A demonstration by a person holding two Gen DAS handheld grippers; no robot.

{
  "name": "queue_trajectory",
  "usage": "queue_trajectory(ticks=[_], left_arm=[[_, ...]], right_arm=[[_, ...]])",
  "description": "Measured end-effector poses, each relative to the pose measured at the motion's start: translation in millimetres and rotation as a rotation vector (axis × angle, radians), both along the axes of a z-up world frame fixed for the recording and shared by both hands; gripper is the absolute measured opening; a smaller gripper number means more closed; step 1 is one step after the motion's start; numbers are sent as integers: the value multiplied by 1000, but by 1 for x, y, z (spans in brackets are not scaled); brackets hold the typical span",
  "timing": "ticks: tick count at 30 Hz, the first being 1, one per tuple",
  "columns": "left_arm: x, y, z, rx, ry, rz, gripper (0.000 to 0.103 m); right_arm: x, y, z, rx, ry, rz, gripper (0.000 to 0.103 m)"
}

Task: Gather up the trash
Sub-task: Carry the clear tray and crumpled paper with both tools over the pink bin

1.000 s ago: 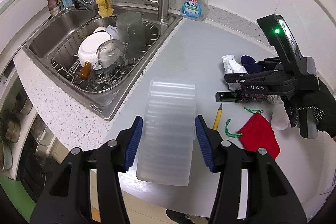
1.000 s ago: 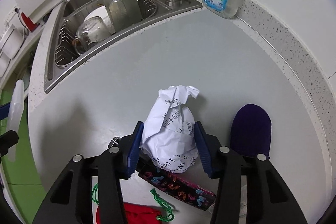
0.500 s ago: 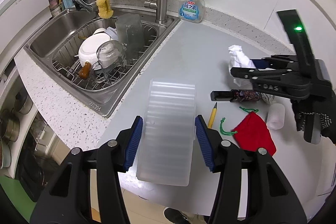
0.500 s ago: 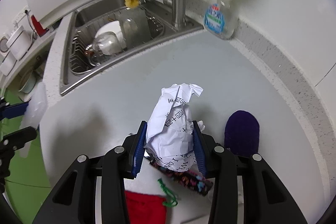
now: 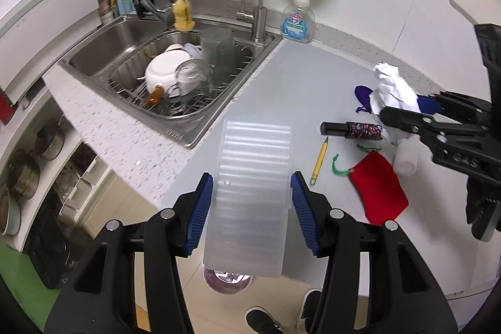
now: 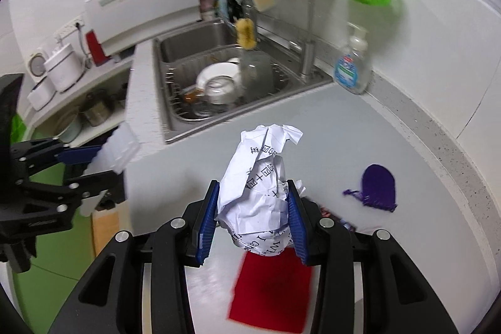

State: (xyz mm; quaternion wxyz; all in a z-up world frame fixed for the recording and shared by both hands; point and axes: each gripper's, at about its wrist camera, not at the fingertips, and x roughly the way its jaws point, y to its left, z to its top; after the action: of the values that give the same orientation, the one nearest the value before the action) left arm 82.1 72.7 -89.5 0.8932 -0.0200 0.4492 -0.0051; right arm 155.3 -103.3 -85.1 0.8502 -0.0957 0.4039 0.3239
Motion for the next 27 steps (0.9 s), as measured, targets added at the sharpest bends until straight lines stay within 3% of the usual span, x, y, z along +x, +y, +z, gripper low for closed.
queue_trajectory(ticks=[7, 13, 21, 27], left_arm=[[-45, 15, -1, 13, -10, 41, 51], [-84, 34, -19, 21, 0, 86, 51], [-129, 65, -68, 4, 50, 154, 51], [-154, 94, -125, -18, 106, 207, 51]], right_arm=[[-54, 18, 9, 43, -2, 70, 40], [-97, 44, -1, 60, 22, 143, 40], [-145, 86, -45, 39, 105, 241, 40], [-177, 119, -101, -13, 184, 306, 40]])
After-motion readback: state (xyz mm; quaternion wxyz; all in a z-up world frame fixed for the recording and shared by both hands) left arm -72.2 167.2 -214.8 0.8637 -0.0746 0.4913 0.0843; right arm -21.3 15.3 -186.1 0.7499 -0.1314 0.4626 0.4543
